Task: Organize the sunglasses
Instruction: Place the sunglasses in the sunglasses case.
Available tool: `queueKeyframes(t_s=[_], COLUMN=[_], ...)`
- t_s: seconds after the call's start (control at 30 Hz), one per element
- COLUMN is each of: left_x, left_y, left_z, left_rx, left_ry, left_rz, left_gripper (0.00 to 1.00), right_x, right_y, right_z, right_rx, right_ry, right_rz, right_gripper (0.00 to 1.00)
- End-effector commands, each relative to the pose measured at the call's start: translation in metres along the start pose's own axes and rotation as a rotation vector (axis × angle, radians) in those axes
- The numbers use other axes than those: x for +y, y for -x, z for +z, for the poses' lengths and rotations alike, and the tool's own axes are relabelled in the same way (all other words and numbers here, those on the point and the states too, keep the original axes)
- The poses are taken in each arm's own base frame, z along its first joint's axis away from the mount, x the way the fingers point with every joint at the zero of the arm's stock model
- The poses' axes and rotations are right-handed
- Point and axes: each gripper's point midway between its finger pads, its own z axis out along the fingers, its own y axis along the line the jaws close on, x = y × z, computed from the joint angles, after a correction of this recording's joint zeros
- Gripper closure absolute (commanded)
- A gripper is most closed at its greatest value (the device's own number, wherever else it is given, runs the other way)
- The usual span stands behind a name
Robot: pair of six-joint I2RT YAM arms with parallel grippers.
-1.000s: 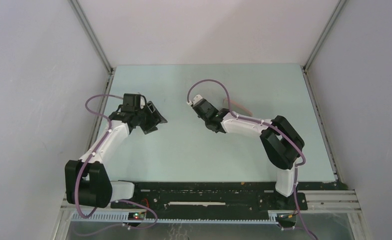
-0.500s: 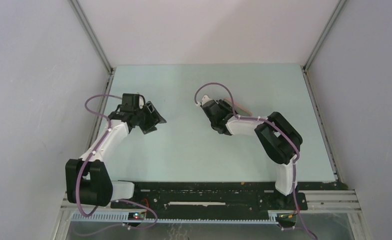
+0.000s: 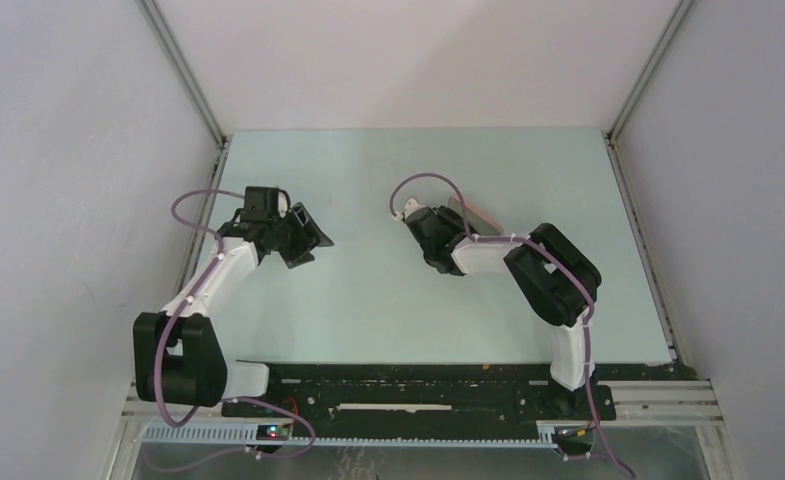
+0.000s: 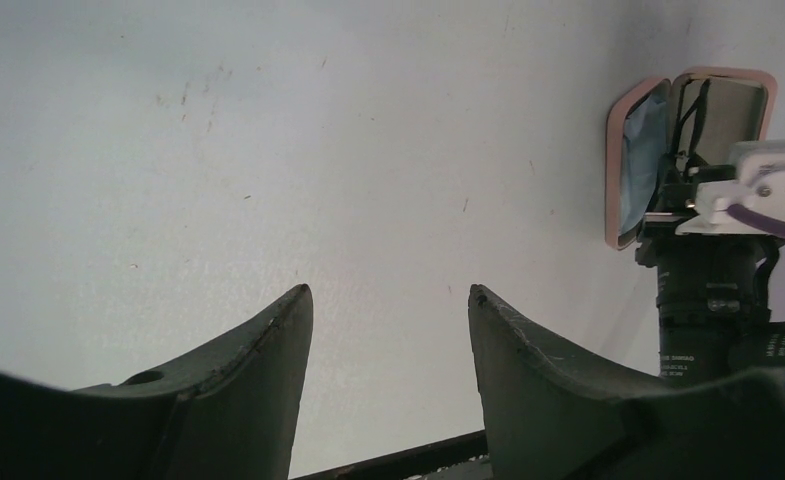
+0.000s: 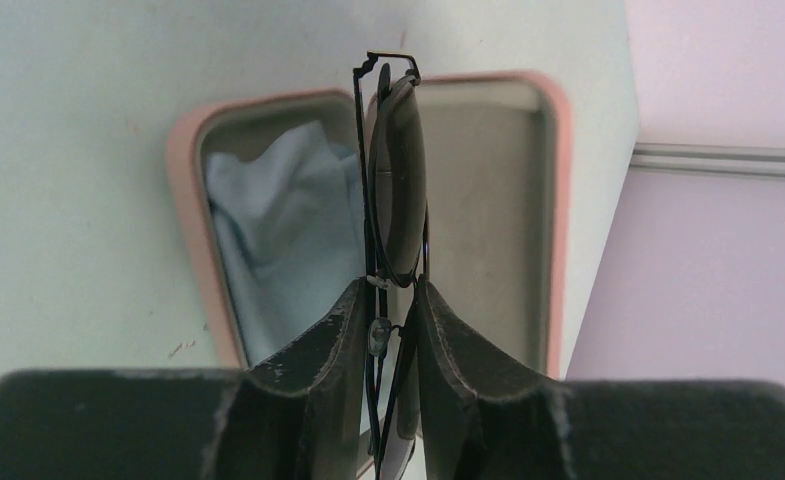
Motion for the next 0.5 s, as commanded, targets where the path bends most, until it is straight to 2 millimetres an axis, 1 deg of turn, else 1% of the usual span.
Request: queueKeyframes(t_s=[0.0, 0.2, 0.47], left_x=[-0.0072, -0.0057, -0.0040], left_y=[0.0063, 0.0046, 0.0032], left_z=[0.0014, 0.0033, 0.0047], left_rx=[-0.007, -0.001, 0.000], left_ry=[-0.040, -0.038, -0.037], left_rz=[0.012, 0.012, 0.010], left_gripper=[0.37, 0.37, 0.37], right_x=[-0.0059, -0.0003, -0.0057], right_y=[-0.0002, -0.0072, -0.0025], right_z=[-0.0106, -0.0076, -0.0082], right_rx=[-0.025, -0.011, -0.025], right_ry=[-0.006, -0.007, -0.024], right_rz=[0.026, 0.007, 0.010], right_gripper=[0.70, 0.69, 0.69])
